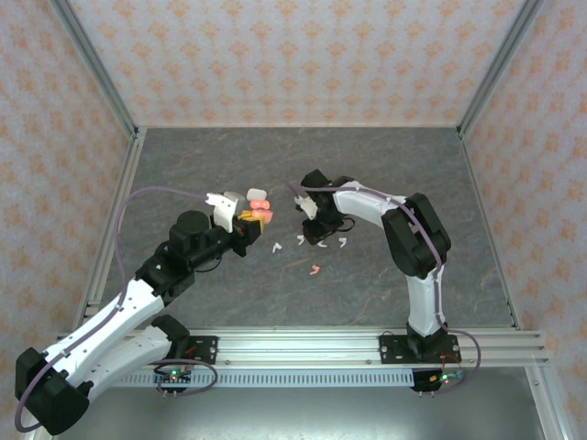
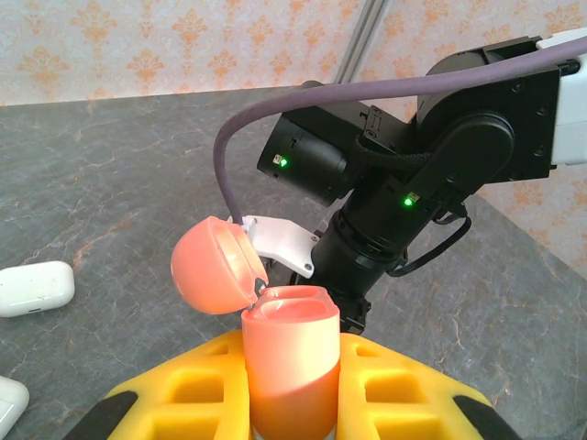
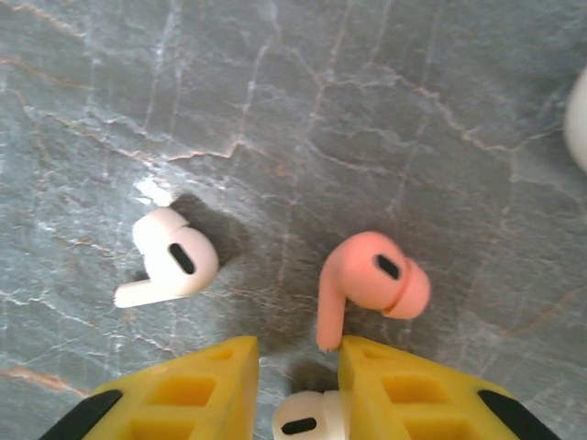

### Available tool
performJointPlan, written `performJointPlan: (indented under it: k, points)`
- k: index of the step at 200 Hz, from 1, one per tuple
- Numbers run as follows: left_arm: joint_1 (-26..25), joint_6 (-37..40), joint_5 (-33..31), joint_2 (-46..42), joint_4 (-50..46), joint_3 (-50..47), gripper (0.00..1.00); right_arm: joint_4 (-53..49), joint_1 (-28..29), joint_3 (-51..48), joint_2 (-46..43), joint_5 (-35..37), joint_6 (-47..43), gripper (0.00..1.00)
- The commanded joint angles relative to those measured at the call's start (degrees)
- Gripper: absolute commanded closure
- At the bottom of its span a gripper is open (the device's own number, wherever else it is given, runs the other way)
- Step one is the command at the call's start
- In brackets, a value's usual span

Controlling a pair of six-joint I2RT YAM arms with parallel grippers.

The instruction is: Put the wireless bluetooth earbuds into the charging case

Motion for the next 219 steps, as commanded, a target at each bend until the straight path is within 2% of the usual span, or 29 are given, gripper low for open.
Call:
performJointPlan:
  k: [1, 36, 89, 165, 219]
  points:
    - [-0.35, 0.65, -0.59, 0.10, 0.11, 1.14, 1.00, -1.45, 0.56, -1.28, -2.32, -3.20, 0.87, 0.71]
    - [-0.38, 0.56, -0.63, -0.11, 0.18, 1.01, 1.00, -1.14, 0.61, -1.27, -3.58, -3.66, 1.02, 0.71]
    - [-0.33, 0.54, -0.96, -1.05, -0.16, 0.67, 1.00, -2.44, -0.88, 1.36, -6.85, 3.07, -1.54, 0.69]
    - [-0.34, 0.44, -1.36, -1.87, -0.46, 0.35, 1.00, -2.95, -1.11, 11.14, 3.44, 3.60, -5.13, 0.67]
    - [-0.33, 0.40, -1.39, -1.77, -0.59, 0.40, 1.00, -3.18, -1.11, 12.00, 6.56, 2.91, -5.22, 0.67]
